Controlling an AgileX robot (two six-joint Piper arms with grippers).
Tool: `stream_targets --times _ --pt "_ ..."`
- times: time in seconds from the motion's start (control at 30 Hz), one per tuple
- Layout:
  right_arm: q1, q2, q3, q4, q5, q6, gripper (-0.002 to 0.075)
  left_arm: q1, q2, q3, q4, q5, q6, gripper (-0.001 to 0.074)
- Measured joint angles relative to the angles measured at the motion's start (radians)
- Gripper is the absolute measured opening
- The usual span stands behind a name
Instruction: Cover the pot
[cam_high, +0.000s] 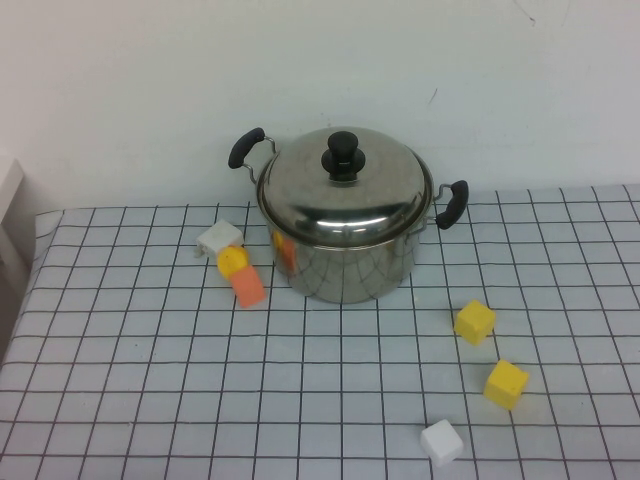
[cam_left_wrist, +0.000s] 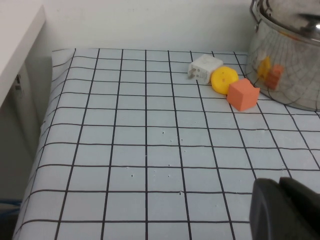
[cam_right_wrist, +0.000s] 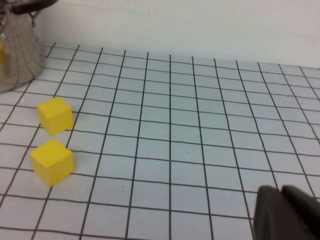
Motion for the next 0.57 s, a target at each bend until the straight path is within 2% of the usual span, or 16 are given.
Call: stream_targets --times 0.17,0.57 --pt "0.000 0.000 0.000 0.000 0.000 0.000 0.0011 0.029 0.000 0.000 0.000 0.000 0.000 0.0000" --pt "0.000 0.000 0.000 0.000 0.000 0.000 0.0011 0.031 0.000 0.000 0.000 0.000 0.003 0.0000"
